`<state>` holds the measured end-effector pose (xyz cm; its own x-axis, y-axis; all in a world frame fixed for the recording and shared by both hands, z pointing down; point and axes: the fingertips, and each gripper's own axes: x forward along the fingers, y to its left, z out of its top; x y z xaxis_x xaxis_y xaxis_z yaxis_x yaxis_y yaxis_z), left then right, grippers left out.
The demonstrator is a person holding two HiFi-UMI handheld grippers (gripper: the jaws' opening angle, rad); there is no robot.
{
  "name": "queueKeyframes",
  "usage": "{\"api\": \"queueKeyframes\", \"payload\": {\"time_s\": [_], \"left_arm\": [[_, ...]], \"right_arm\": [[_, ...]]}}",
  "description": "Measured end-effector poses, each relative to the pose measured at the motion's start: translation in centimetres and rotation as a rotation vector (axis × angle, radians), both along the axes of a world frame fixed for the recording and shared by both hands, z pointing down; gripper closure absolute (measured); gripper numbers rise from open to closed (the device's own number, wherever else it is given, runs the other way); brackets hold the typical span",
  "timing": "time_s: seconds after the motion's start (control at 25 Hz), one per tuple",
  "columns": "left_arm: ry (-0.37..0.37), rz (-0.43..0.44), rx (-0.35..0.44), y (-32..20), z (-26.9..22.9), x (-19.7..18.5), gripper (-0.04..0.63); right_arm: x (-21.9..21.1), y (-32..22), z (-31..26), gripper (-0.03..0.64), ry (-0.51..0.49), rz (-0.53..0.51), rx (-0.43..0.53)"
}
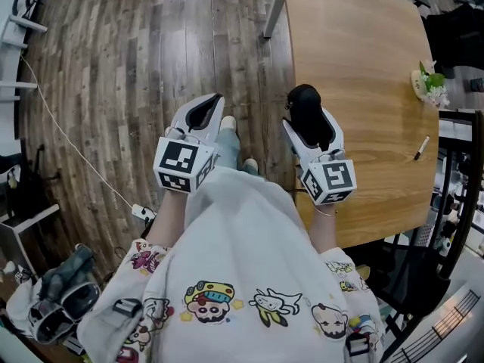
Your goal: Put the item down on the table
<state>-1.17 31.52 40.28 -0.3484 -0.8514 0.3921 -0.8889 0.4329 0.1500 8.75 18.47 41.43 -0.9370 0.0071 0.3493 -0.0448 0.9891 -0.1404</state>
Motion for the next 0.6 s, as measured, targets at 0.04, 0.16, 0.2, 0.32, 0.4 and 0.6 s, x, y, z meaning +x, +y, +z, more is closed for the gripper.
{"api": "queueKeyframes", "payload": {"time_s": [0.04,0.16,0.2,0.32,0.4,0.6], "left_arm": [[-0.003,0.012,0.004,-0.6,-0.2,-1.1,0.595],[-0.016,0.056,0.013,-2.4,-0.5,-4.2,0.595],[-0.021,0.067,0.014,-2.8,-0.6,-5.2,0.595],[-0.026,0.091,0.013,-3.6,-0.6,-7.6,0.595],[-0.028,0.106,0.015,-4.0,-0.5,-9.1,0.595],[-0.021,0.155,0.008,-4.6,0.1,-11.5,0.595]], "right_arm": [[-1.0,-0.4,-0.1,0.264,-0.001,0.006,0.004],[-4.1,-1.9,-0.5,0.264,-0.012,0.039,0.014],[-5.0,-2.3,-0.6,0.264,-0.015,0.051,0.015],[-7.2,-3.1,-0.6,0.263,-0.017,0.086,0.01],[-8.2,-3.6,-0.4,0.263,-0.014,0.115,0.009],[-9.2,-4.7,0.3,0.262,0.007,0.196,0.01]]}}
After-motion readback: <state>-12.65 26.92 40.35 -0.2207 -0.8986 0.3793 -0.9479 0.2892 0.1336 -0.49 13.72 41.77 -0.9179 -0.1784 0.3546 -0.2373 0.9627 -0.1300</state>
